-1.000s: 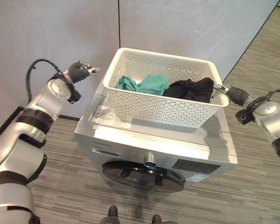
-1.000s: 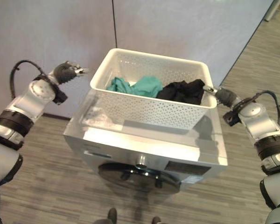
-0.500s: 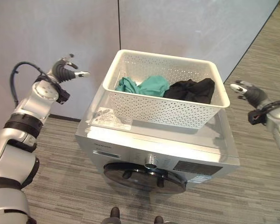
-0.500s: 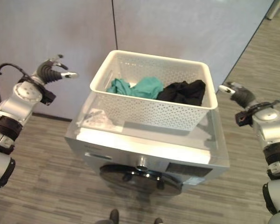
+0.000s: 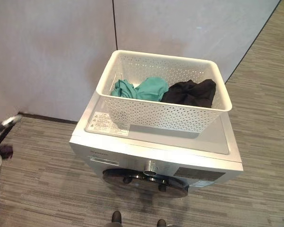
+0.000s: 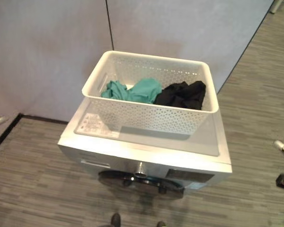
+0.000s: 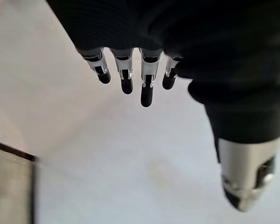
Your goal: Grab the laundry basket,head to the washer,open it,put in the laundry and shut it.
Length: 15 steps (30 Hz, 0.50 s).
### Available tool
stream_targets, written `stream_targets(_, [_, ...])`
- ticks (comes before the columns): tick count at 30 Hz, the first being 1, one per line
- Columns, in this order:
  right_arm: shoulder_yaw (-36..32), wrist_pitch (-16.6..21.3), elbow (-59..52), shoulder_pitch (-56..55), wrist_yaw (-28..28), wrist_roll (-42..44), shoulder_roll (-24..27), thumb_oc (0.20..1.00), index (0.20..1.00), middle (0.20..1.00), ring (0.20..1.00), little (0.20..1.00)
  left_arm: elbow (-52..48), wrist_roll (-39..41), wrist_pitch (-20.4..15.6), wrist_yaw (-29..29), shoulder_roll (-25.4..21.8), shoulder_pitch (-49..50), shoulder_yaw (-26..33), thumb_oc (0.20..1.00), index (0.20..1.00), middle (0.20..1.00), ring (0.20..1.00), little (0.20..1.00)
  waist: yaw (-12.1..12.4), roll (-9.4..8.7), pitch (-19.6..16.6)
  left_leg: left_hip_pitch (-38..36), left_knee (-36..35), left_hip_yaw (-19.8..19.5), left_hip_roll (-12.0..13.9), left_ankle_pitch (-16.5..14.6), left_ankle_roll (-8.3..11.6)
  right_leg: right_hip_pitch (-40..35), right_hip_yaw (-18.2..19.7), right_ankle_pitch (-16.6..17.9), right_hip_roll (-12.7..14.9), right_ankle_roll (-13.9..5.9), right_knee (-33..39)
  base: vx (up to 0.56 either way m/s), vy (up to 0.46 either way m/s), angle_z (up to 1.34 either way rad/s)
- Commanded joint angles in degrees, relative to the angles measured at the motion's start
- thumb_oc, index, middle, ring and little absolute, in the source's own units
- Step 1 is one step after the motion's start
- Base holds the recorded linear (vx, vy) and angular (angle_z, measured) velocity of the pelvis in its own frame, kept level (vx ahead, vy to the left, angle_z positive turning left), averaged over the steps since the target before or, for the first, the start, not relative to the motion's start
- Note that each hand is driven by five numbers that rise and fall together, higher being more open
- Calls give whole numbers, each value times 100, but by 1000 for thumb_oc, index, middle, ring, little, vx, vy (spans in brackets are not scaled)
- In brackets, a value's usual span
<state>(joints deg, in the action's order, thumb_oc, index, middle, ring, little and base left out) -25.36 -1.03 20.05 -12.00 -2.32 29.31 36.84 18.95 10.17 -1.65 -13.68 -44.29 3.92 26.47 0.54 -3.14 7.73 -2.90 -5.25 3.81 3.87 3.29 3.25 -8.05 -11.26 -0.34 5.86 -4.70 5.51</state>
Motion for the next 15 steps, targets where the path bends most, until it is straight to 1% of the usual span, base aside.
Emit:
stream_targets(1, [401, 31, 171, 60, -104, -535, -53, 1000, 1000, 1000, 1000, 1000, -15, 296, -269, -89, 173, -17, 26, 1000, 1000, 1000, 1000, 1000, 178, 58, -186, -235, 287, 115, 309, -657, 46, 125, -255, -116, 197, -213, -122, -23, -39, -6])
stream_targets(5, [668, -75, 1045, -104, -229, -482, -521, 1000, 1000, 1000, 1000, 1000, 125, 638, -262, 38, 789, 213, -269, 1000, 1000, 1000, 1000, 1000, 199, 23, -140, -183, 281, 53, 308, -611, 45, 115, -300, -109, 183, -175, -88, -15, -41, 2])
stream_targets(6, [728, -110, 1249, -127, -266, -491, -600, 1000, 1000, 1000, 1000, 1000, 124, 674, -248, 85, 912, 273, -346, 1000, 1000, 1000, 1000, 1000, 211, 18, -131, -172, 274, 37, 303, -597, 44, 111, -310, -110, 182, -166, -86, 0, 0, 0])
stream_targets(7, [735, -96, 1271, -120, -272, -489, -592, 1000, 1000, 1000, 1000, 1000, 119, 674, -247, 85, 916, 282, -344, 1000, 1000, 1000, 1000, 1000, 203, 20, -137, -169, 272, 31, 302, -595, 45, 111, -316, -110, 182, -166, -84, -15, -31, 4])
stream_targets(8, [1050, -162, 1953, -47, -382, -623, -766, 1000, 1000, 1000, 1000, 1000, 208, 677, -240, 141, 1197, 296, -600, 1000, 1000, 1000, 1000, 1000, 246, 5, -110, -144, 249, -4, 297, -564, 47, 96, -351, -107, 180, -150, -75, -17, -37, 6])
stream_targets(9, [1194, -165, 2224, -12, -423, -632, -851, 1000, 1000, 1000, 1000, 1000, 268, 742, -252, 162, 1301, 270, -693, 1000, 1000, 1000, 1000, 1000, 256, -3, -110, -115, 240, -30, 290, -544, 47, 112, -367, -105, 180, -141, -77, -18, -36, 9])
stream_targets(10, [1196, -162, 2228, -9, -424, -631, -850, 1000, 1000, 1000, 1000, 1000, 269, 742, -253, 162, 1301, 270, -692, 1000, 1000, 1000, 1000, 1000, 253, -3, -112, -112, 241, -32, 290, -544, 47, 114, -369, -105, 180, -141, -77, -24, -44, 11])
stream_targets(11, [1705, -189, 3044, 207, -494, -783, -1069, 1000, 1000, 1000, 1000, 1000, 567, 811, -242, 190, 1557, 157, -1019, 1000, 1000, 1000, 1000, 1000, 318, -10, -87, -65, 260, -81, 284, -523, 46, 125, -393, -96, 166, -122, -76, -21, -54, 12])
stream_targets(12, [2006, -169, 3516, 363, -527, -937, -1229, 1000, 1000, 1000, 1000, 1000, 838, 794, -235, 210, 1679, 51, -1223, 1000, 1000, 1000, 1000, 1000, 354, 1, -56, -58, 287, -111, 298, -542, 51, 114, -395, -112, 153, -114, -78, -28, -52, 13])
stream_targets(13, [2007, -158, 3533, 381, -529, -936, -1230, 1000, 1000, 1000, 1000, 1000, 849, 795, -241, 210, 1675, 38, -1223, 1000, 1000, 1000, 1000, 1000, 348, -7, -59, -36, 287, -116, 289, -524, 48, 131, -399, -99, 160, -115, -75, -19, -38, 17])
stream_targets(14, [2210, -210, 3846, 463, -582, -996, -1353, 1000, 1000, 1000, 1000, 1000, 1086, 820, -232, 260, 1777, -8, -1414, 1000, 1000, 1000, 1000, 1000, 361, -6, -47, -6, 318, -143, 292, -522, 47, 147, -402, -103, 154, -102, -73, -47, -44, 13])
stream_targets(15, [2561, -244, 4437, 728, -592, -1044, -1580, 1000, 1000, 1000, 1000, 1000, 1796, 934, -172, 413, 2011, -162, -1850, 1000, 1000, 1000, 1000, 1000, 405, 28, -3, 53, 428, -184, 298, -528, 48, 180, -379, -102, 133, -75, -76, -40, -46, 6])
